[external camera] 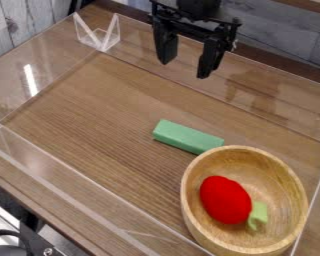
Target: Move the red fruit to the left
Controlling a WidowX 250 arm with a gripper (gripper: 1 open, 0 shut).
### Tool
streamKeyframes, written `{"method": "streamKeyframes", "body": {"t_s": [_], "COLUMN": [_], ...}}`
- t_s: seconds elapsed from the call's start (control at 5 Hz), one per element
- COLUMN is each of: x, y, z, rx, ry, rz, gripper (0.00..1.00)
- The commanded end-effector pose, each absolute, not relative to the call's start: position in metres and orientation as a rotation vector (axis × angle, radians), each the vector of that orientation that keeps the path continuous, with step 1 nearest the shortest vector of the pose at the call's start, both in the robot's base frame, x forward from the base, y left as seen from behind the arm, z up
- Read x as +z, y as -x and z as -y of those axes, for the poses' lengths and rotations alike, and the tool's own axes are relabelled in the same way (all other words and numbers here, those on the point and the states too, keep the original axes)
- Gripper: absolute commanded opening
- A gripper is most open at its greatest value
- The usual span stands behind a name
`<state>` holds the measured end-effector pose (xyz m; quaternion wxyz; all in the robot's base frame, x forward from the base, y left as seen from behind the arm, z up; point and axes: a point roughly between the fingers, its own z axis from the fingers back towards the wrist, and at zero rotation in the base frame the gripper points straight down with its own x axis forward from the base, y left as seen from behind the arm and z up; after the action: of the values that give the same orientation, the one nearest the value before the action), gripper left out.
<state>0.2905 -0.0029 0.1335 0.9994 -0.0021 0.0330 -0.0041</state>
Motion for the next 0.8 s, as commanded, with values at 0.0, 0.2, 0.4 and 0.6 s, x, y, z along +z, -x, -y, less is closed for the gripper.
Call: {"method": "streamKeyframes", "body": {"t_s": [0.0, 0.2, 0.4, 0.6], "x": [0.122, 0.105, 0.091, 0.079], "y": [-0.281, -0.259, -0.242, -0.232], "z": [0.014, 0.026, 0.041, 0.051], "rx": [0.093, 0.233, 0.393, 0.573], "ry": [0.012, 0.039, 0.075, 0.111], "rz": [-0.094, -0.115, -0.106, -0.077], "gripper": [1.0, 1.0, 1.0, 1.0]}}
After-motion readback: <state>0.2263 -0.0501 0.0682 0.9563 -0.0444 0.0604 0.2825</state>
